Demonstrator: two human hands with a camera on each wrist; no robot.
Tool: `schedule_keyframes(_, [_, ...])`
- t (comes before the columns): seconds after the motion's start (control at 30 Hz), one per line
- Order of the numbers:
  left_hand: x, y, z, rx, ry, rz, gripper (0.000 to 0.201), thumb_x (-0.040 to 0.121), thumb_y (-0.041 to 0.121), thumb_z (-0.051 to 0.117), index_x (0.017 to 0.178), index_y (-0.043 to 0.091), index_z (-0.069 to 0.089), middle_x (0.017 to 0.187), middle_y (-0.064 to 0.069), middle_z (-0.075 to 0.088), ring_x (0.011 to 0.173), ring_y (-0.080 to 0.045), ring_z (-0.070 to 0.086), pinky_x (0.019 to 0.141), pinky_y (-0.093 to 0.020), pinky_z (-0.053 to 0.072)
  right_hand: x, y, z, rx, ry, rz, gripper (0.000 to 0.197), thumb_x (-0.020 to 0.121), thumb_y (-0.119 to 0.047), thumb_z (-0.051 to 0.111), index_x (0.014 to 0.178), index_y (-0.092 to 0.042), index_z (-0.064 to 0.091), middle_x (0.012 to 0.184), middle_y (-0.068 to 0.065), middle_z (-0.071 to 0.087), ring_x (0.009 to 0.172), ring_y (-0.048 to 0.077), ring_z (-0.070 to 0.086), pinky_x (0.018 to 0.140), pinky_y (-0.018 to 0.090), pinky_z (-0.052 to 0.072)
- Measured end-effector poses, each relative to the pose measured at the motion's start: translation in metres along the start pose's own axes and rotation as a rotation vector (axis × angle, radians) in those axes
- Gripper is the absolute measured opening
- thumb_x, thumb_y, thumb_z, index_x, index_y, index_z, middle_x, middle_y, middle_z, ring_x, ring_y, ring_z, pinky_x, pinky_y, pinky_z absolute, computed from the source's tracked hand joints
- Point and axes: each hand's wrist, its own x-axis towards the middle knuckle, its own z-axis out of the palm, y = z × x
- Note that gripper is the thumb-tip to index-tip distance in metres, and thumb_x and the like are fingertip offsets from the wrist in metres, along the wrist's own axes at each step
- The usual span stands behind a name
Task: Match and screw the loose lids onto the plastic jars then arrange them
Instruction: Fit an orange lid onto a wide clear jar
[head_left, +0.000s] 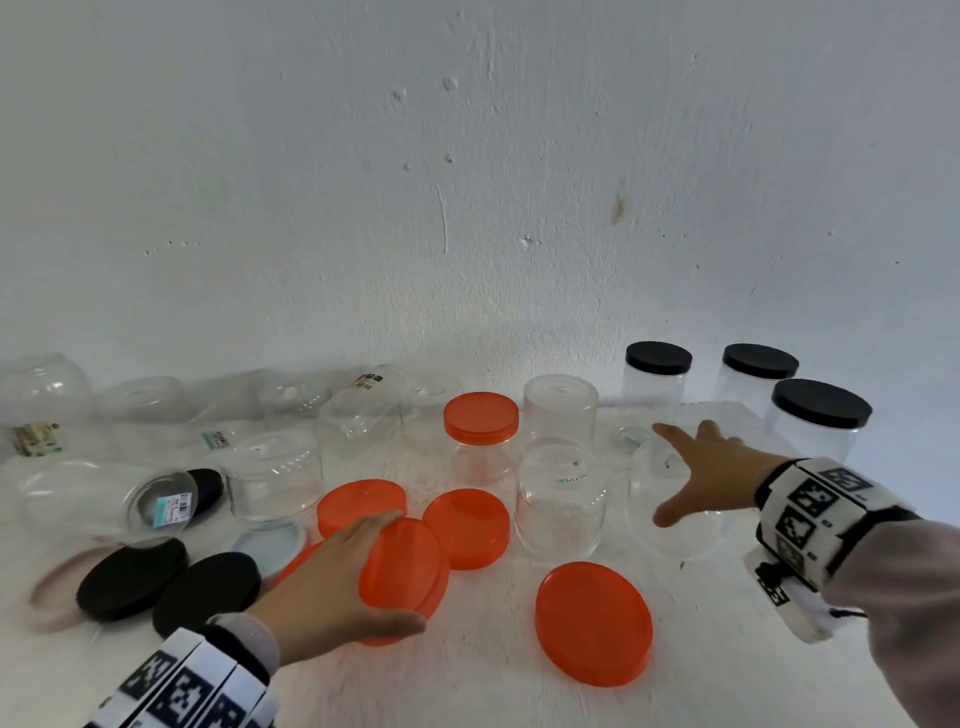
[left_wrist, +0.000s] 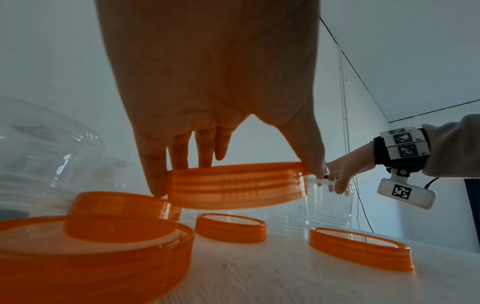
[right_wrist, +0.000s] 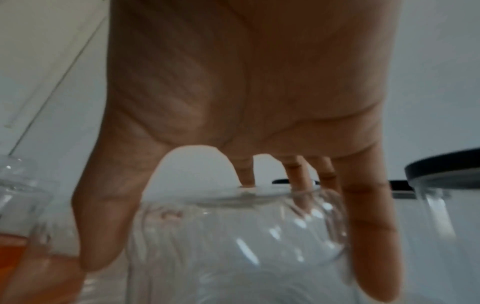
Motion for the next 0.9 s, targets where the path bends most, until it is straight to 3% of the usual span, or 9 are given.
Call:
schedule_keyframes(0.07, [-0.003, -0.002, -0.002, -0.02, 0.01, 0.011, 0.127, 0.043, 0.087, 0.061, 0.147, 0.042, 0.003, 0.154, 0.013, 0.017, 0.133, -0.015, 0.033, 0.11, -0.039, 0.036, -0.012, -0.003, -0.009, -0.017, 0.033, -0.005, 0.121, 0.054, -0.063, 0.078, 0.146, -0.046, 0.0, 0.137, 0.006, 0.019, 0.129, 0.032, 0.024, 0.098, 0.045, 0.043])
schedule_keyframes(0.2, [-0.01, -0.002, -0.004, -0.07, 0.055, 0.033, 0.122, 0.044, 0.087, 0.056, 0.146, 0.041, 0.006, 0.151, 0.011, 0.022, 0.129, -0.016, 0.038, 0.107, -0.034, 0.038, -0.042, -0.015, -0.03, -0.018, 0.213, -0.075, 0.113, 0.051, -0.06, 0.078, 0.14, -0.042, 0.011, 0.109, -0.002, 0.017, 0.107, 0.022, 0.025, 0.081, 0.035, 0.045])
schedule_keyframes(0.37, [-0.018, -0.005, -0.009, -0.174, 0.14, 0.056, 0.115, 0.054, 0.081, 0.058, 0.148, 0.035, 0.011, 0.151, 0.005, 0.029, 0.13, -0.016, 0.04, 0.107, -0.033, 0.038, -0.074, -0.046, -0.039, 0.173, 0.363, -0.183, 0.107, 0.055, -0.058, 0.079, 0.138, -0.028, 0.02, 0.117, -0.002, 0.028, 0.111, 0.017, 0.03, 0.088, 0.033, 0.04])
schedule_keyframes(0.43, [-0.022, -0.006, -0.013, -0.241, 0.159, 0.067, 0.126, 0.045, 0.091, 0.055, 0.149, 0.032, 0.014, 0.151, 0.005, 0.03, 0.133, -0.017, 0.038, 0.109, -0.039, 0.037, -0.084, -0.061, -0.035, 0.32, 0.342, -0.233, 0.102, 0.06, -0.054, 0.078, 0.14, -0.026, 0.022, 0.126, -0.001, 0.031, 0.115, 0.017, 0.033, 0.09, 0.031, 0.036])
schedule_keyframes(0.53, [-0.028, -0.008, -0.017, -0.323, 0.194, 0.094, 0.143, 0.026, 0.1, 0.046, 0.147, 0.029, 0.019, 0.149, 0.005, 0.035, 0.131, -0.014, 0.04, 0.107, -0.037, 0.039, -0.094, -0.081, -0.024, 0.49, 0.228, -0.3, 0.094, 0.065, -0.048, 0.078, 0.139, -0.032, 0.023, 0.122, -0.004, 0.03, 0.109, 0.015, 0.043, 0.085, 0.028, 0.04])
schedule_keyframes(0.7, [-0.036, -0.014, -0.022, -0.397, 0.234, 0.112, 0.143, 0.025, 0.101, 0.044, 0.147, 0.031, 0.019, 0.146, 0.01, 0.038, 0.122, -0.005, 0.041, 0.102, -0.031, 0.041, -0.099, -0.111, 0.0, 0.503, 0.171, -0.353, 0.08, 0.064, -0.05, 0.078, 0.128, -0.028, 0.036, 0.118, -0.006, 0.038, 0.103, 0.011, 0.048, 0.079, 0.024, 0.042])
schedule_keyframes(0.83, [-0.04, -0.019, -0.024, -0.425, 0.231, 0.121, 0.141, 0.027, 0.1, 0.045, 0.148, 0.032, 0.019, 0.143, 0.014, 0.038, 0.118, -0.001, 0.041, 0.09, -0.02, 0.039, -0.099, -0.134, 0.021, 0.502, 0.153, -0.353, 0.076, 0.063, -0.052, 0.076, 0.12, -0.023, 0.034, 0.112, -0.007, 0.042, 0.103, 0.009, 0.046, 0.071, 0.018, 0.038])
schedule_keyframes(0.9, [-0.041, -0.023, -0.025, -0.448, 0.237, 0.126, 0.139, 0.029, 0.099, 0.047, 0.148, 0.032, 0.019, 0.142, 0.015, 0.039, 0.118, -0.001, 0.042, 0.09, -0.02, 0.038, -0.098, -0.144, 0.03, 0.506, 0.126, -0.347, 0.076, 0.062, -0.051, 0.076, 0.118, -0.023, 0.032, 0.114, -0.006, 0.043, 0.105, 0.01, 0.047, 0.074, 0.019, 0.04])
